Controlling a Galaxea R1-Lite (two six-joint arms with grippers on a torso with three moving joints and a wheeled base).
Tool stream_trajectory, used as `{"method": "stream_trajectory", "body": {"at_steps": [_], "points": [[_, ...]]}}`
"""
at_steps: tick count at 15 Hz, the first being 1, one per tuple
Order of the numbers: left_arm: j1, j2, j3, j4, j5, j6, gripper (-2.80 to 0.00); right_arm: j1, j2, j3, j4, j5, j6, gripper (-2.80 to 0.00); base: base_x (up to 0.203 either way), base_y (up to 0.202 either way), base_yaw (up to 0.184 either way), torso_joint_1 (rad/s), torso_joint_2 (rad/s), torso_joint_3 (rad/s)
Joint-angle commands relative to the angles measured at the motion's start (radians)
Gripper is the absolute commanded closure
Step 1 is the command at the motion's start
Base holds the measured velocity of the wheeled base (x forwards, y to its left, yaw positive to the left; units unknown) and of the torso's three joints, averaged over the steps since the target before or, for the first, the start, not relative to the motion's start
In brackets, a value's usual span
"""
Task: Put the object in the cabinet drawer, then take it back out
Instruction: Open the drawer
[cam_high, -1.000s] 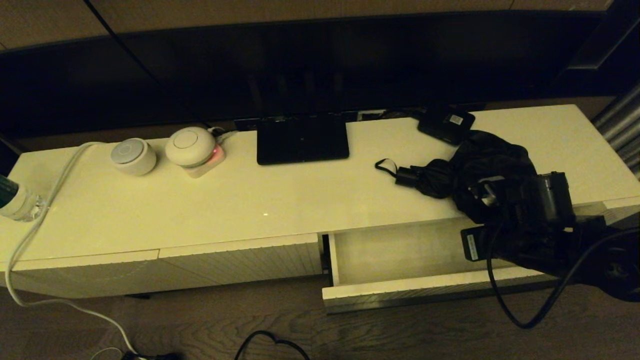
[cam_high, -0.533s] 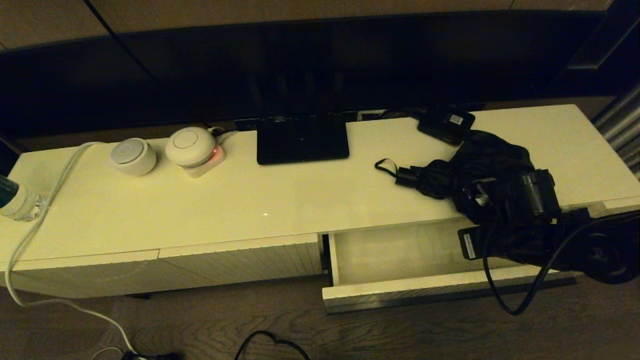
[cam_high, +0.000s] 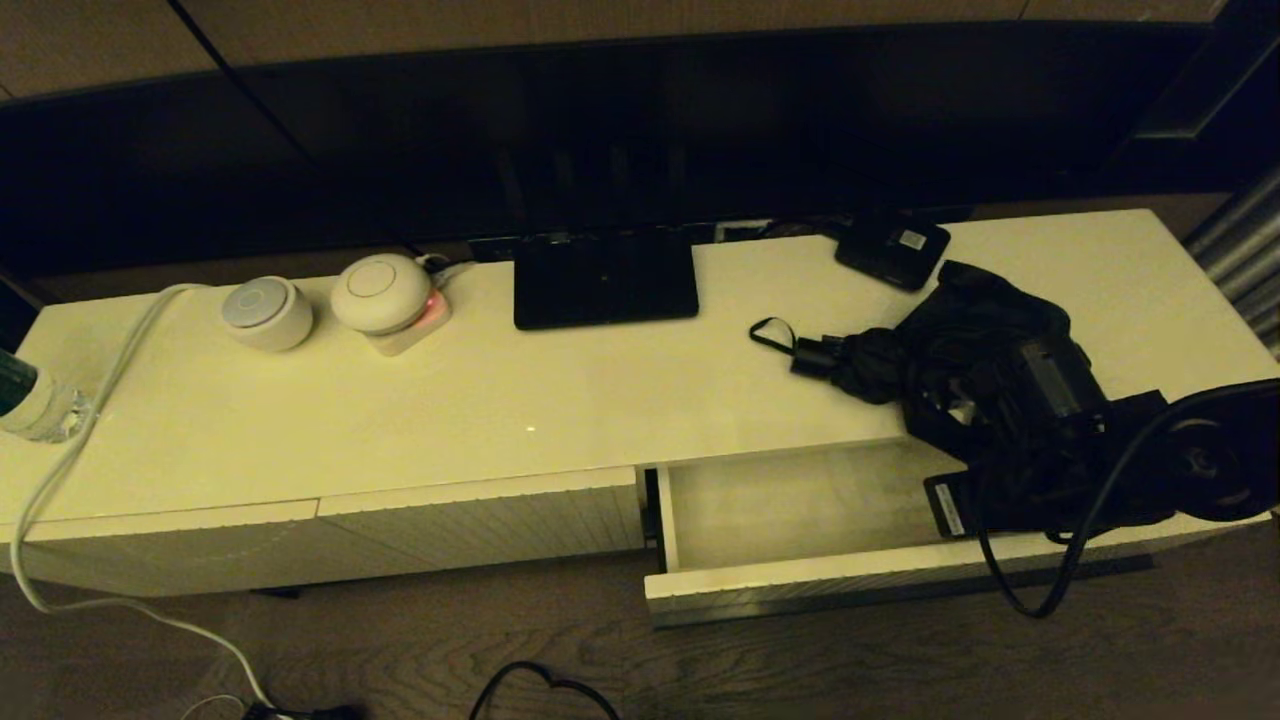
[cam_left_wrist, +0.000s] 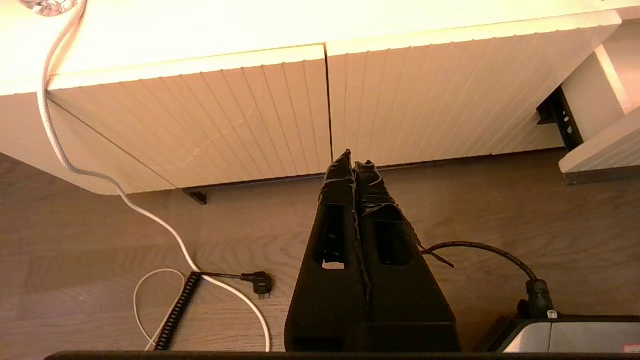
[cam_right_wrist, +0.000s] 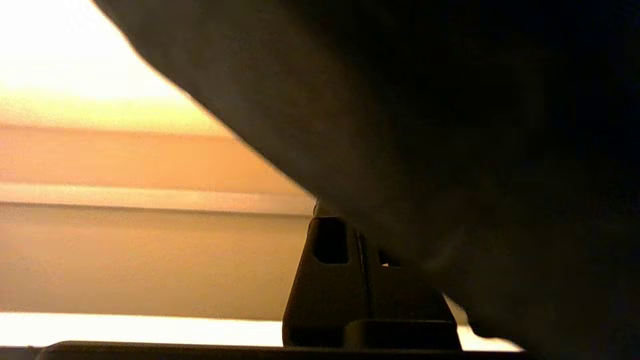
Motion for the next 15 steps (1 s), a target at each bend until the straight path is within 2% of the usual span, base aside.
{"method": "stream_trajectory", "body": {"at_steps": [1,8,12,15], "points": [[0.000,0.000,0.003,0.000,0.001,0.000,0.00,0.007,-0.001,0.013,0.013,0.000,0.007,0.00,0.000,0.000,0.000,0.000,0.00,0.000],[0.000,0.000,0.003,0.000,0.001,0.000,0.00,0.054,0.001,0.127,0.015,-0.006,0.083,0.00,0.000,0.000,0.000,0.000,0.00,0.000],[0.000,0.000,0.003,0.000,0.001,0.000,0.00,0.067,-0.018,0.188,0.035,-0.008,0.095,0.00,0.000,0.000,0.000,0.000,0.00,0.000],[0.000,0.000,0.003,0.000,0.001,0.000,0.00,0.080,-0.033,0.215,0.078,-0.021,0.151,0.00,0.000,0.000,0.000,0.000,0.00,0.000]]}}
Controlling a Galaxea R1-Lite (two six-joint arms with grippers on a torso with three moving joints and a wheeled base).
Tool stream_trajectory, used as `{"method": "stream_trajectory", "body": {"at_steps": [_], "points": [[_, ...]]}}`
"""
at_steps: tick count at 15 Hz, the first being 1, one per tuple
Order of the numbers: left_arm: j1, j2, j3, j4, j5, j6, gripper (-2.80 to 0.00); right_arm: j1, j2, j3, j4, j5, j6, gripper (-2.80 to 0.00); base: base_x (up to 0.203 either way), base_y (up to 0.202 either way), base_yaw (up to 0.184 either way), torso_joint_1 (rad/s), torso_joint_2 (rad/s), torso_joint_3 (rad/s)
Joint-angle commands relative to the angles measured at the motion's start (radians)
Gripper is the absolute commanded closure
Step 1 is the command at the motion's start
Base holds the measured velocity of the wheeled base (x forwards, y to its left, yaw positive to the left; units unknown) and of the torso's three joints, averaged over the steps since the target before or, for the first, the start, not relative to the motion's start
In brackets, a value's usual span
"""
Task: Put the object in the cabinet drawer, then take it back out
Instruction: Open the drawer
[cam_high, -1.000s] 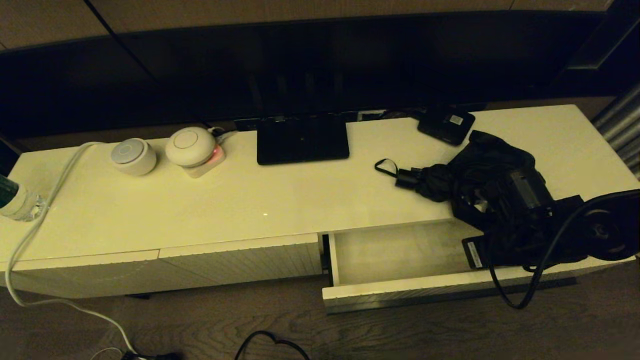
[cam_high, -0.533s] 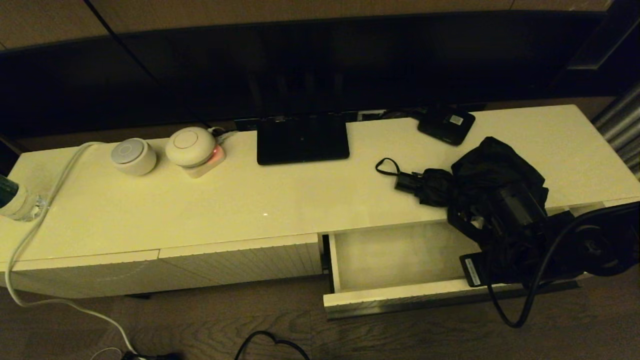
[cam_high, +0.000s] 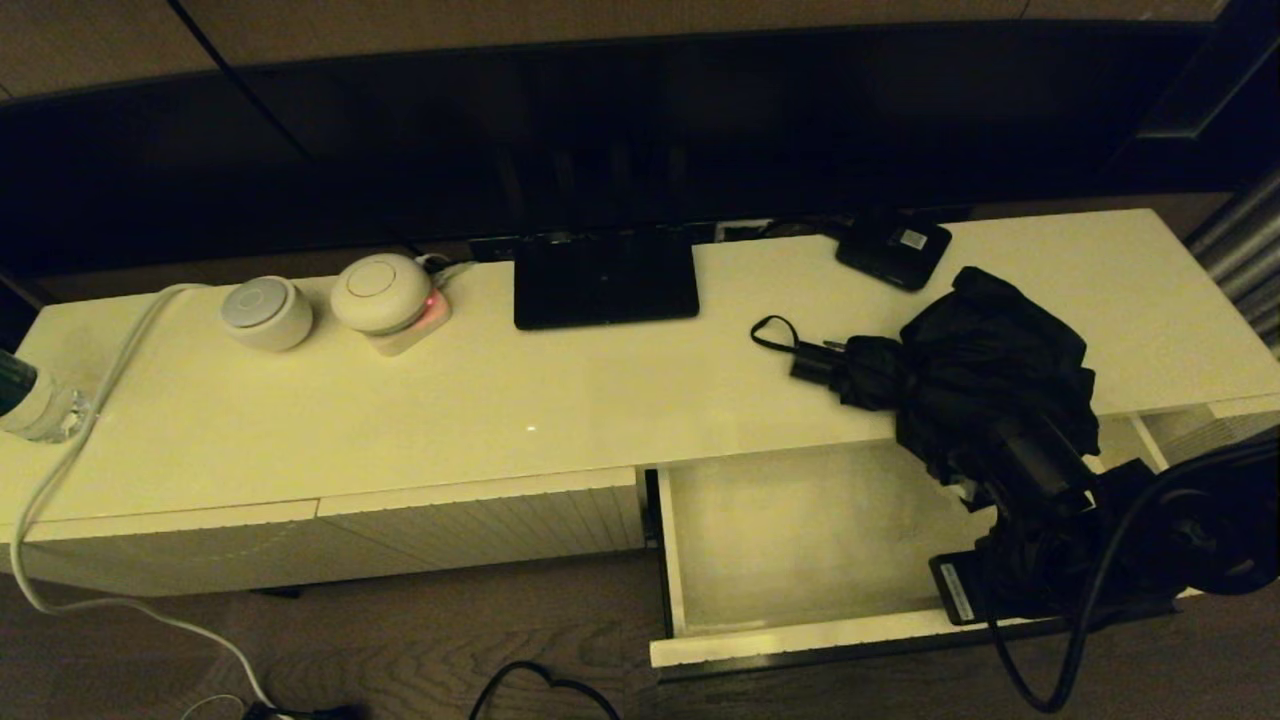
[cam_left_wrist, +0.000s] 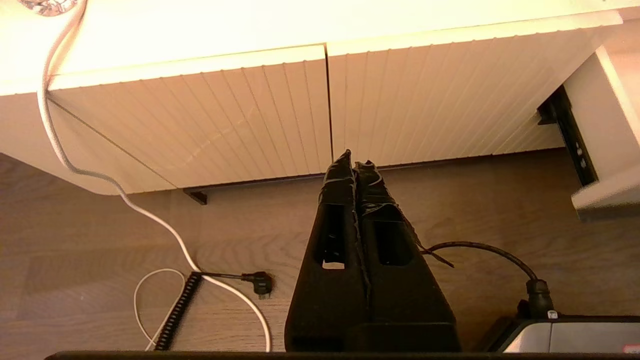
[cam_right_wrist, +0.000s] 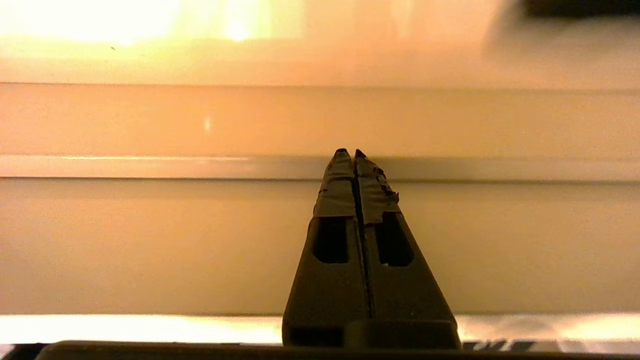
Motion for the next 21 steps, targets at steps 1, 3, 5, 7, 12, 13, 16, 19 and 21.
{"method": "stream_trajectory", "body": {"at_steps": [1,3,5,7,12,13,16,19,21], "points": [[0.000,0.000,0.003,0.000,0.000,0.000,0.00,0.006,-0.017,0.026,0.019,-0.009,0.017,0.00,0.000,0.000,0.000,0.000,0.00,0.000],[0.000,0.000,0.003,0.000,0.000,0.000,0.00,0.006,-0.029,0.065,0.022,-0.010,0.024,0.00,0.000,0.000,0.000,0.000,0.00,0.000],[0.000,0.000,0.003,0.000,0.000,0.000,0.00,0.014,-0.040,0.106,0.022,-0.010,0.046,0.00,0.000,0.000,0.000,0.000,0.00,0.000],[0.000,0.000,0.003,0.000,0.000,0.000,0.00,0.027,-0.048,0.147,0.021,-0.014,0.059,0.00,0.000,0.000,0.000,0.000,0.00,0.000],[0.000,0.000,0.003,0.000,0.000,0.000,0.00,0.043,-0.075,0.230,0.011,-0.031,0.060,0.00,0.000,0.000,0.000,0.000,0.00,0.000],[0.000,0.000,0.003,0.000,0.000,0.000,0.00,0.043,-0.080,0.226,0.005,-0.044,0.060,0.00,0.000,0.000,0.000,0.000,0.00,0.000],[0.000,0.000,0.003,0.000,0.000,0.000,0.00,0.041,-0.100,0.215,-0.094,-0.163,0.057,0.00,0.000,0.000,0.000,0.000,0.00,0.000],[0.000,0.000,0.003,0.000,0.000,0.000,0.00,0.043,-0.179,0.218,-0.161,-0.270,-0.033,0.00,0.000,0.000,0.000,0.000,0.00,0.000],[0.000,0.000,0.003,0.000,0.000,0.000,0.00,0.042,-0.259,0.206,-0.174,-0.294,-0.196,0.00,0.000,0.000,0.000,0.000,0.00,0.000]]}}
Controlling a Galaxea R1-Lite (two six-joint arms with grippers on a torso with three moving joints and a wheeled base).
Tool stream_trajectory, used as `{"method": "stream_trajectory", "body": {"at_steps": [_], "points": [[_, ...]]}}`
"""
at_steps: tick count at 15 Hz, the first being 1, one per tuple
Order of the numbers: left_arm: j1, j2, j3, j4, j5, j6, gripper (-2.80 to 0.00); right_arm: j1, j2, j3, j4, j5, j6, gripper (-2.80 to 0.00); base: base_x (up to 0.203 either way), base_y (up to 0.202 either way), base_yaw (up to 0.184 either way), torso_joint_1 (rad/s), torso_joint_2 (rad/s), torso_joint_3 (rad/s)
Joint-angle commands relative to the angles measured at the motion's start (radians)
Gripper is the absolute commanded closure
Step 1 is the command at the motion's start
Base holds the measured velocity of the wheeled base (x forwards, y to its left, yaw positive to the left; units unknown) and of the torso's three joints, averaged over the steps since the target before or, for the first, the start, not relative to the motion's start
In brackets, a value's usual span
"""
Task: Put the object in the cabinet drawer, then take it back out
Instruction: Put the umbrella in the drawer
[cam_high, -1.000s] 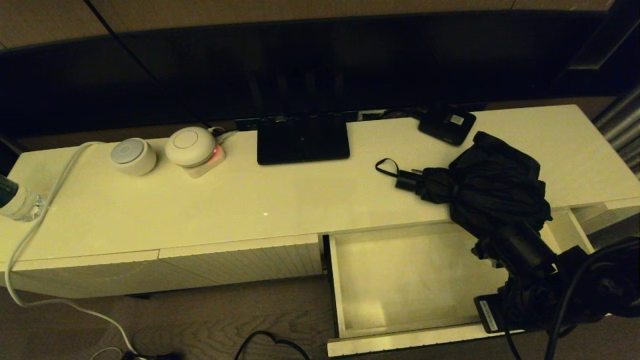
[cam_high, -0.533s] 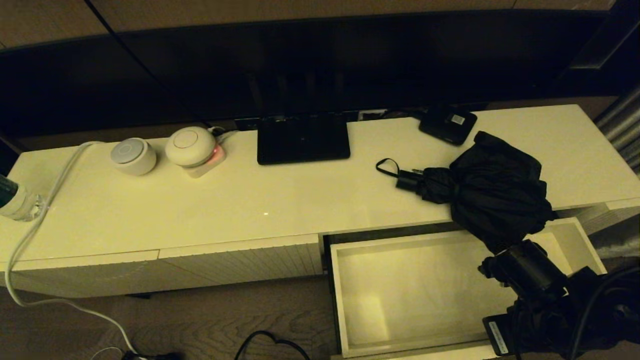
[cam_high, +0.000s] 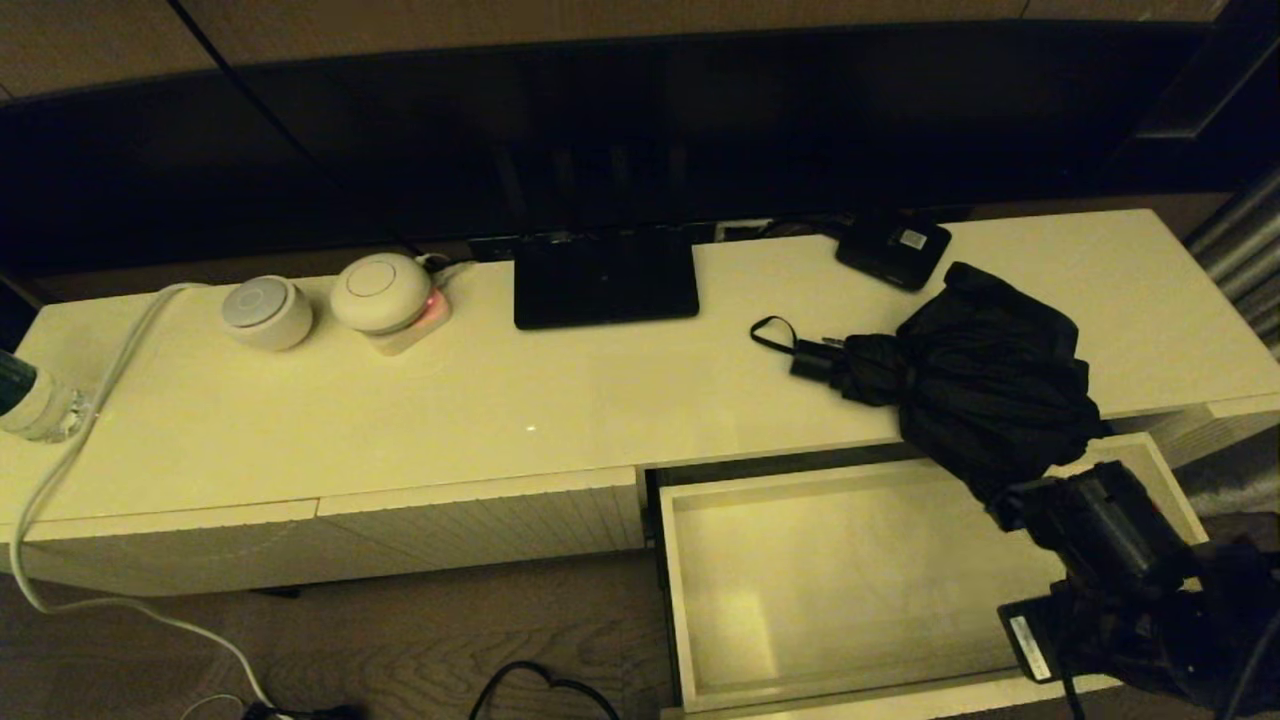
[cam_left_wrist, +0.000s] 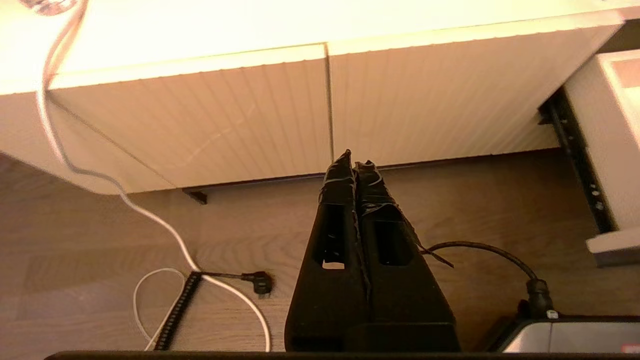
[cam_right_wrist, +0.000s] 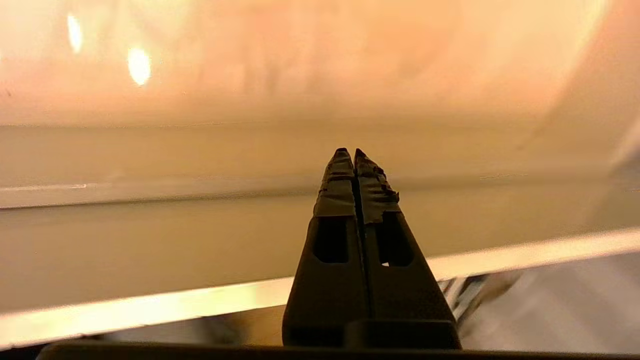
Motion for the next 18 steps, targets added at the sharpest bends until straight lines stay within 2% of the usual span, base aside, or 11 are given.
{"method": "stream_trajectory", "body": {"at_steps": [1,4,6,8,11,13,18], "points": [[0.001,0.000,0.003,0.000,0.000,0.000,0.00,0.000,-0.117,-0.021,-0.034,-0.012,-0.201,0.00,0.000,0.000,0.000,0.000,0.00,0.000],[0.001,0.000,0.003,0.000,0.000,0.000,0.00,-0.004,-0.167,-0.080,-0.101,-0.009,-0.472,0.00,0.000,0.000,0.000,0.000,0.00,0.000],[0.001,0.000,0.003,0.000,0.000,0.000,0.00,-0.016,-0.165,-0.141,-0.168,0.001,-0.687,0.00,0.000,0.000,0.000,0.000,0.00,0.000],[0.001,0.000,0.003,0.000,0.000,-0.001,0.00,-0.031,-0.149,-0.222,-0.207,0.050,-0.878,0.00,0.000,0.000,0.000,0.000,0.00,0.000],[0.001,0.000,0.003,0.000,0.000,0.000,0.00,-0.036,-0.120,-0.294,-0.215,0.111,-1.048,0.00,0.000,0.000,0.000,0.000,0.00,0.000],[0.001,0.000,0.003,0.000,0.000,0.000,0.00,-0.036,-0.114,-0.331,-0.214,0.155,-1.190,0.00,0.000,0.000,0.000,0.000,0.00,0.000],[0.001,0.000,0.003,0.000,0.000,0.000,0.00,-0.024,-0.091,-0.333,-0.240,0.166,-1.376,0.00,0.000,0.000,0.000,0.000,0.00,0.000]]}}
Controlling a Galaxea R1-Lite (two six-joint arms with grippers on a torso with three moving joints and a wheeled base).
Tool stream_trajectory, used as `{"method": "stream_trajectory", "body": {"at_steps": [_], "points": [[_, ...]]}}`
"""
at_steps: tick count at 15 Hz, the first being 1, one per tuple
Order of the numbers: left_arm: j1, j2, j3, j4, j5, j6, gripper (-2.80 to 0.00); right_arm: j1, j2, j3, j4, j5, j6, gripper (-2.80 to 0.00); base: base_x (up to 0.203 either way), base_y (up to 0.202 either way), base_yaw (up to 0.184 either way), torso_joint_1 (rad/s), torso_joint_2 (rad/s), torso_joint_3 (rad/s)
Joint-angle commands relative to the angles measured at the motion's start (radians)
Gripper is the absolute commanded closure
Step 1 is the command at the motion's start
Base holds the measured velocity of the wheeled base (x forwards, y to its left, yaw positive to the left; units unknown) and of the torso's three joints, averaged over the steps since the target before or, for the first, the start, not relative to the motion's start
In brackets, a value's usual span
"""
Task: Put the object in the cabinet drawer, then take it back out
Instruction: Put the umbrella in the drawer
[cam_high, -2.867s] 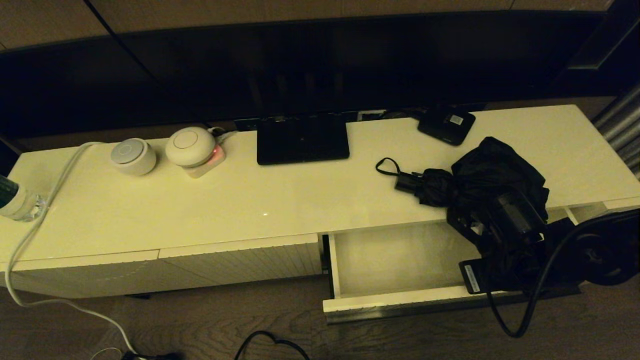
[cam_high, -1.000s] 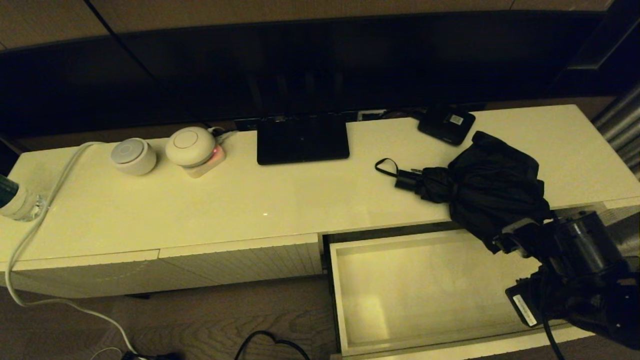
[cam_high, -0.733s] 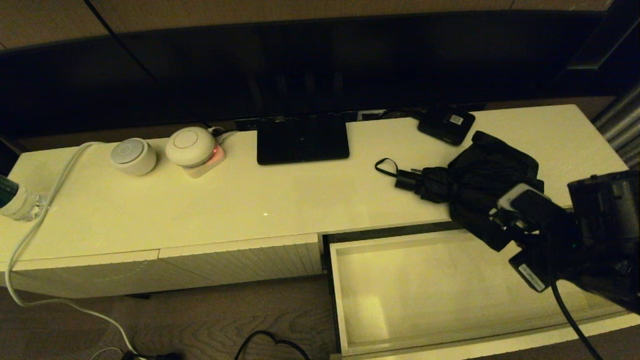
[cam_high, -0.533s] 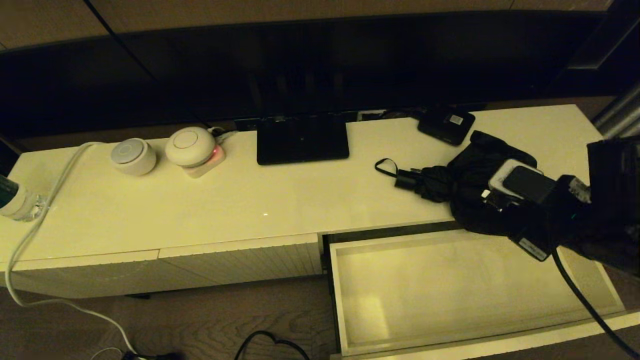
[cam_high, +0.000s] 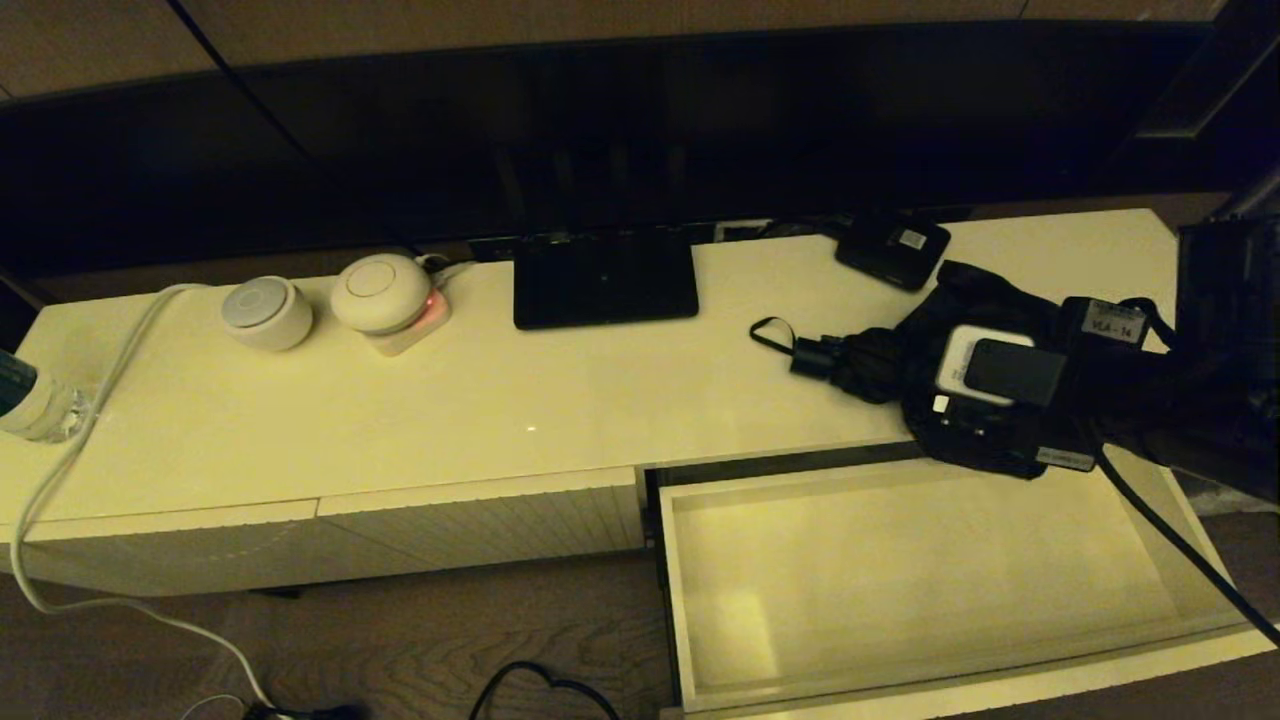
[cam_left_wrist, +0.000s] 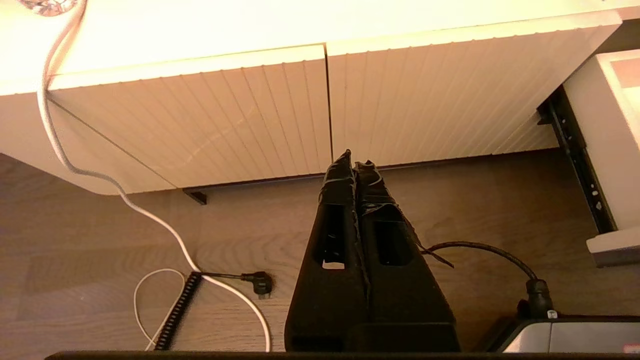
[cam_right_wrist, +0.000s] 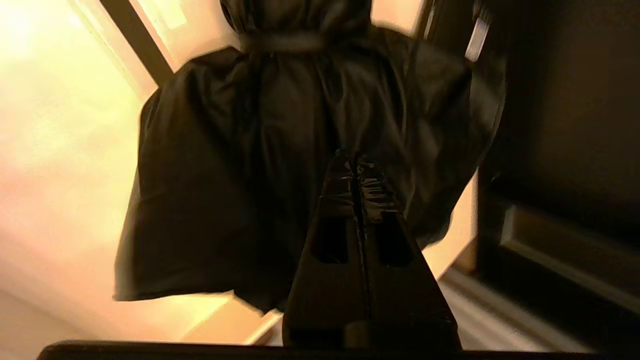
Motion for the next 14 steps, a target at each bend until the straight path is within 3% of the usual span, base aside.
{"method": "stream_trajectory", "body": {"at_steps": [1,7,11,12,14], "points": [[0.001,0.000,0.003,0.000,0.000,0.000,0.00,0.009,0.023,0.003,-0.013,0.000,-0.067,0.00,0.000,0.000,0.000,0.000,0.00,0.000],[0.001,0.000,0.003,0.000,0.000,0.000,0.00,0.077,-0.024,0.033,-0.010,-0.003,-0.081,0.00,0.000,0.000,0.000,0.000,0.00,0.000],[0.001,0.000,0.003,0.000,0.000,0.000,0.00,0.069,0.043,-0.010,-0.003,-0.008,-0.074,0.00,0.000,0.000,0.000,0.000,0.00,0.000],[0.001,0.000,0.003,0.000,0.000,0.000,0.00,0.058,0.072,-0.028,0.000,-0.011,-0.065,-2.80,0.000,0.000,0.000,0.000,0.00,0.000],[0.001,0.000,0.003,0.000,0.000,0.000,0.00,0.044,0.129,-0.070,0.020,-0.016,-0.002,-2.80,0.000,0.000,0.000,0.000,0.00,0.000]]}}
